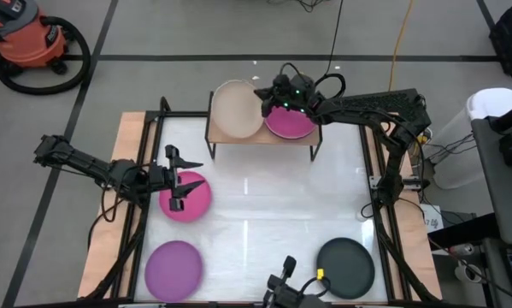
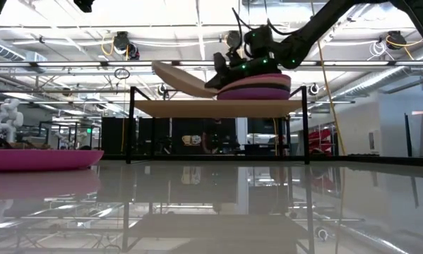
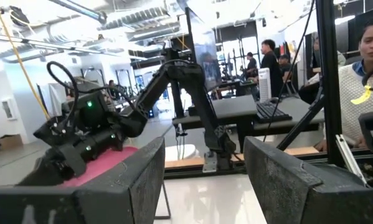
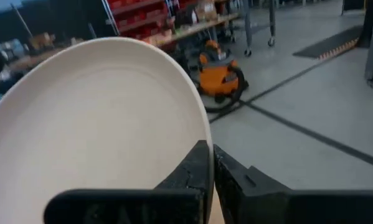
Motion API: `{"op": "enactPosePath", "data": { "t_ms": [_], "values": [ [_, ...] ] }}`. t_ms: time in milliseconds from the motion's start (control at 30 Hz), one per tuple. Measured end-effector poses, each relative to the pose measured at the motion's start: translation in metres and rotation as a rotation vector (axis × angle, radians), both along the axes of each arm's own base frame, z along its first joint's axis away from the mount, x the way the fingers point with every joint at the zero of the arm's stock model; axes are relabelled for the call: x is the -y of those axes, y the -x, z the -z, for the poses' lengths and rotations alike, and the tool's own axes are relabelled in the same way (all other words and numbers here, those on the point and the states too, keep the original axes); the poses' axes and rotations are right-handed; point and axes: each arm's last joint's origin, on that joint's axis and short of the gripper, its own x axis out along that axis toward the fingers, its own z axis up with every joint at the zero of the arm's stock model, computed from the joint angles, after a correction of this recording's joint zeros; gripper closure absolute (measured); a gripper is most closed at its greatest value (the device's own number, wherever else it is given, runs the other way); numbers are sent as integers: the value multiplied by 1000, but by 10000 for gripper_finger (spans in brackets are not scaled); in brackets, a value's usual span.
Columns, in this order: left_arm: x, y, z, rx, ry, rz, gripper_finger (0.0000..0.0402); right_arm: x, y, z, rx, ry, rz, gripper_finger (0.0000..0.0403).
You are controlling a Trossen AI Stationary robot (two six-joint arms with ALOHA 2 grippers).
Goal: Place and stack plates onto a shelf
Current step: Put the white plate on the shelf, then stack the pink plate on top of the white plate on the shelf
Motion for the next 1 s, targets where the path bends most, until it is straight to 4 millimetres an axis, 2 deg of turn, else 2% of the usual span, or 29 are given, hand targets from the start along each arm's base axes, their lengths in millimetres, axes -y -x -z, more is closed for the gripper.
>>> {"op": "enactPosePath", "data": {
  "t_ms": [333,767,900,1000],
  "values": [
    [0,0,0,0,18,4,179,0,0,2,-25,12,-1,392],
    [0,0,0,-2,15,3,179,1,0,-2,-3,39,51,329],
    [0,0,0,-2,14,2,179,-2,3,-12,20,48,44,310],
    [0,0,1,-6,13,2,179,-9,8,-31,70,61,-23,299]
  ]
}}
